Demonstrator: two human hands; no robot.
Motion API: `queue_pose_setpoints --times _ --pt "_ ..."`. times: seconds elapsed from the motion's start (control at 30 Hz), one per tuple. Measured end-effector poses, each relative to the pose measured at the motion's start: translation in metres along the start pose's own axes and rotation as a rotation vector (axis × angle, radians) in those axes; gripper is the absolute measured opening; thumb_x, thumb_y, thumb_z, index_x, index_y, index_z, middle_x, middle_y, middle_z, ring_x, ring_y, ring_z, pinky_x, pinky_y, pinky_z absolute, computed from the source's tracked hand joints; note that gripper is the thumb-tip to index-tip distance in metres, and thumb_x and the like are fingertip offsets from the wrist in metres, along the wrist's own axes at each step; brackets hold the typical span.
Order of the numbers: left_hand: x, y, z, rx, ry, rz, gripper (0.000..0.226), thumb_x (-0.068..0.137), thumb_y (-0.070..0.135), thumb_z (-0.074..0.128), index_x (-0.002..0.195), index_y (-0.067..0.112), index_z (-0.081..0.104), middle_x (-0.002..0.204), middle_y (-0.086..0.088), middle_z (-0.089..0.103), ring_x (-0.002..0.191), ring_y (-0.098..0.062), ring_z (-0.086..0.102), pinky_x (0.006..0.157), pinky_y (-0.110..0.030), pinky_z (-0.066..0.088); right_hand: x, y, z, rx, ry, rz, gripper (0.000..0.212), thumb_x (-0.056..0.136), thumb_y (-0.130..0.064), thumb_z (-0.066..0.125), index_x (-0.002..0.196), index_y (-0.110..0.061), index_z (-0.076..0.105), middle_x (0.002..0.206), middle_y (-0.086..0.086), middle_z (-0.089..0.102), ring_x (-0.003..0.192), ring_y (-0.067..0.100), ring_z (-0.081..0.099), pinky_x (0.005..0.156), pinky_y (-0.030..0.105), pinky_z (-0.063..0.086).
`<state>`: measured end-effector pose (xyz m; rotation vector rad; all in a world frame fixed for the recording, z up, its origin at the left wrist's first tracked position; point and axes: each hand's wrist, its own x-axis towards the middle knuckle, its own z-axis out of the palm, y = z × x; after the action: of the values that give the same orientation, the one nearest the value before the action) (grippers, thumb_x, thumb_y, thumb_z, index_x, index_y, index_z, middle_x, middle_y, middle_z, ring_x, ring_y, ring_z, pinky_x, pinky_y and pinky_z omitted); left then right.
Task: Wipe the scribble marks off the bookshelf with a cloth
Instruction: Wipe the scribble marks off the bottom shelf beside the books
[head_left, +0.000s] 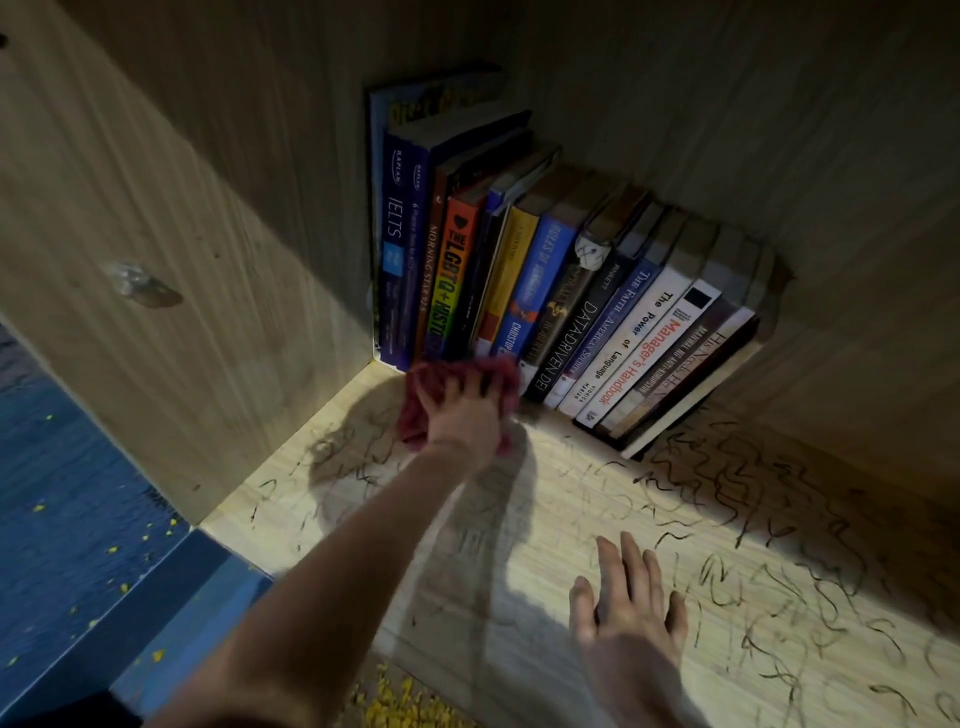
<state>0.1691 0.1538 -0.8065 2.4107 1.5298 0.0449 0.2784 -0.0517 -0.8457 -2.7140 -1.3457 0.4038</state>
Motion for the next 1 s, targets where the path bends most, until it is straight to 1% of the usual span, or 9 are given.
queue_pose_setpoints --times 0.07,0.13,0.2,0.3,0.47,0.57,0.67,0.83,1.0 --pt "0.008 -0.005 0.021 -0.055 -0.116 0.087 0.056 0.099 0.048 0.034 0.151 0.034 0.016 0.157 0.003 0.011 0.145 -0.028 0.001 0.107 -0.070 -0.002 0.001 -0.001 0.000 0.009 0.009 0.007 0.054 0.097 -0.049 0.023 0.149 -0.043 0.008 0.158 -0.018 -0.010 0.145 0.007 -0.012 0.117 0.039 -0.004" --pt "0.019 -0.024 0.023 -0.019 -0.091 0.131 0.056 0.098 0.054 0.032 0.149 0.038 0.019 0.158 0.007 0.011 0.145 -0.023 0.003 0.110 -0.067 0.000 0.002 -0.002 0.000 0.004 0.023 0.000 0.054 0.097 -0.049 0.026 0.149 -0.043 0.009 0.158 -0.018 -0.009 0.146 0.006 -0.011 0.117 0.039 -0.004" --pt "0.023 -0.039 0.020 0.022 -0.084 0.175 0.056 0.096 0.057 0.033 0.148 0.038 0.022 0.157 0.008 0.015 0.144 -0.019 0.010 0.115 -0.061 0.007 0.001 0.000 0.001 -0.005 0.028 -0.014 0.057 0.094 -0.054 0.017 0.149 -0.042 0.010 0.158 -0.018 -0.007 0.146 0.007 -0.010 0.117 0.038 -0.004" --pt "0.008 -0.065 0.020 0.043 -0.032 0.147 0.075 0.082 0.071 0.018 0.146 0.034 0.029 0.155 0.006 0.022 0.142 -0.019 0.019 0.116 -0.052 0.014 -0.001 0.003 0.003 0.004 0.038 -0.011 0.059 0.091 -0.055 0.013 0.149 -0.041 0.011 0.158 -0.018 -0.007 0.146 0.007 -0.010 0.117 0.038 -0.004" --pt "-0.013 -0.117 0.016 0.139 0.166 0.070 0.083 0.078 0.059 0.005 0.135 0.012 0.042 0.140 -0.012 0.039 0.129 -0.030 0.035 0.108 -0.054 0.030 0.000 0.002 0.007 0.025 0.064 -0.022 0.065 0.085 -0.058 0.010 0.148 -0.040 0.015 0.159 -0.017 -0.002 0.146 0.007 -0.006 0.116 0.039 -0.003" --pt "0.004 -0.116 0.004 0.237 0.091 0.112 0.077 0.084 0.060 0.014 0.137 0.010 0.038 0.142 -0.013 0.033 0.133 -0.030 0.028 0.108 -0.049 0.027 0.001 0.003 0.009 0.002 0.052 -0.020 0.056 0.093 -0.051 0.018 0.148 -0.040 0.013 0.159 -0.017 -0.003 0.146 0.007 -0.007 0.117 0.040 -0.002" --pt "0.013 -0.118 0.002 0.277 0.088 0.098 0.067 0.093 0.058 0.033 0.141 0.011 0.034 0.144 -0.016 0.033 0.133 -0.031 0.032 0.107 -0.044 0.032 0.003 0.004 0.009 0.013 0.079 -0.022 0.059 0.089 -0.051 0.015 0.147 -0.040 0.016 0.159 -0.017 0.001 0.146 0.007 -0.004 0.117 0.040 -0.001" --pt "0.014 -0.107 -0.002 0.223 0.059 -0.043 0.067 0.095 0.059 0.034 0.143 0.013 0.027 0.144 -0.016 0.034 0.133 -0.032 0.034 0.105 -0.042 0.035 0.002 0.006 0.013 0.032 0.101 -0.044 0.083 0.070 -0.061 -0.005 0.147 -0.041 0.017 0.158 -0.018 0.002 0.145 0.006 -0.005 0.117 0.039 -0.002" --pt "0.019 -0.093 -0.006 0.211 0.001 -0.181 0.070 0.094 0.061 0.034 0.141 0.008 0.030 0.141 -0.022 0.036 0.129 -0.036 0.036 0.102 -0.042 0.038 0.003 0.009 0.013 -0.005 0.089 -0.055 0.085 0.070 -0.062 -0.011 0.149 -0.041 0.012 0.159 -0.018 -0.003 0.145 0.006 -0.010 0.116 0.038 -0.006"
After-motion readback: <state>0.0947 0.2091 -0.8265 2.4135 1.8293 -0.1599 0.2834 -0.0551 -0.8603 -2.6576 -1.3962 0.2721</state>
